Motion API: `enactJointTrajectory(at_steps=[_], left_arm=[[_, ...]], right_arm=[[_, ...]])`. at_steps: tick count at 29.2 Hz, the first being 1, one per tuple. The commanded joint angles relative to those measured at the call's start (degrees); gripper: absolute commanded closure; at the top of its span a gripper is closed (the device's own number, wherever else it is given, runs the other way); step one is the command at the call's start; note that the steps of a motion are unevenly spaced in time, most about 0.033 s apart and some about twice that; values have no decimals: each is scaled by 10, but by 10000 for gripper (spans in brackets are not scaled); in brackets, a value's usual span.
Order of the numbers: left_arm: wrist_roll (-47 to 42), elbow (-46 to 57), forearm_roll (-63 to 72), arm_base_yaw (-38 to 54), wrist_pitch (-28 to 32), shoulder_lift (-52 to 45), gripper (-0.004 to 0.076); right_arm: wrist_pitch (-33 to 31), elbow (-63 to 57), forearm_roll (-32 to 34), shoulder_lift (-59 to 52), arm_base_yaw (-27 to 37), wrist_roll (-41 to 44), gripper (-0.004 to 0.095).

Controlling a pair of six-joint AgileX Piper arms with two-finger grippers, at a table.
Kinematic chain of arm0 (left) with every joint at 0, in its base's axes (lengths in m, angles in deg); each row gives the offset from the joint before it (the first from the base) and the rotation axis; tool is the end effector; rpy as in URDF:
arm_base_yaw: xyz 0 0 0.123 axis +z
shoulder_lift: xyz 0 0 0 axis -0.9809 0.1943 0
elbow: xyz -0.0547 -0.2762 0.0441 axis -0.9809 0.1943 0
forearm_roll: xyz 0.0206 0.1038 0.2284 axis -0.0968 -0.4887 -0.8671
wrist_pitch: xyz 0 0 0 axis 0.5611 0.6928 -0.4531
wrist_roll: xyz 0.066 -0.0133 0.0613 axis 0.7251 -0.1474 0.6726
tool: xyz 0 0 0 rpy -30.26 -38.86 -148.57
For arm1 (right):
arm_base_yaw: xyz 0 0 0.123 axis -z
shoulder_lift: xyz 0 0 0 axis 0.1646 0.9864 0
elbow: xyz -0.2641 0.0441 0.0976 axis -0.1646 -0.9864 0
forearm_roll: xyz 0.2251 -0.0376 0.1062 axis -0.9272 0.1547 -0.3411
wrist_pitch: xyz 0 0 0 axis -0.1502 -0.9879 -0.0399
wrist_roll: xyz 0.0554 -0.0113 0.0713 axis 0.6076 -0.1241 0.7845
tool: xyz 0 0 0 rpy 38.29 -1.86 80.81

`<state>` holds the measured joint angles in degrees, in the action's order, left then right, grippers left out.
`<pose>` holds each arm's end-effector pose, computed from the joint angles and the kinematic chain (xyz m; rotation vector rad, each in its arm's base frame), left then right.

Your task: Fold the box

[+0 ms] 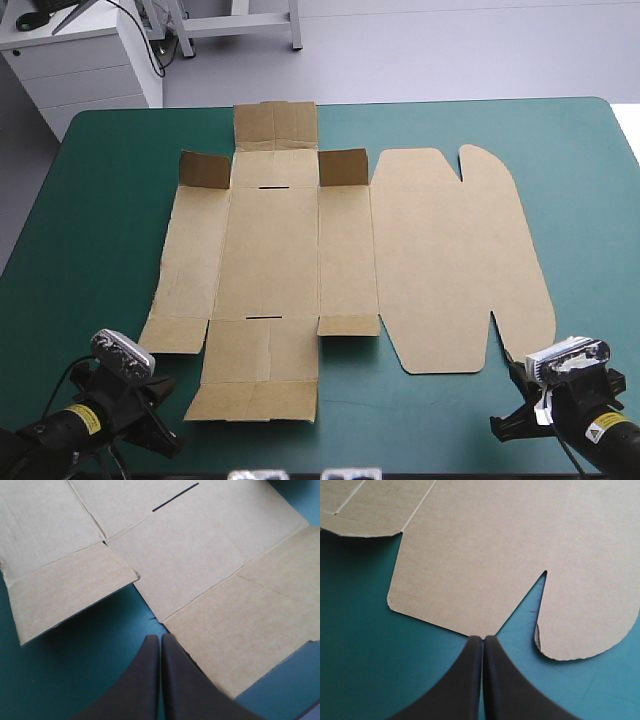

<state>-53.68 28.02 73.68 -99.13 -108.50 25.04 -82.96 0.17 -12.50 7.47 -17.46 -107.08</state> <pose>0.0635 -0.0349 0.2689 0.7029 2.2836 -0.2139 0.0545 0.0261 0.2764 -0.4233 2.1794 0.2220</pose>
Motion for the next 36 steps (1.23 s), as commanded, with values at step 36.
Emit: enactJointTrajectory(at_steps=[36], left_arm=[[-15,-352,-24,0,8,363,706]], right_arm=[[32,14,-4,5,0,-3,912]])
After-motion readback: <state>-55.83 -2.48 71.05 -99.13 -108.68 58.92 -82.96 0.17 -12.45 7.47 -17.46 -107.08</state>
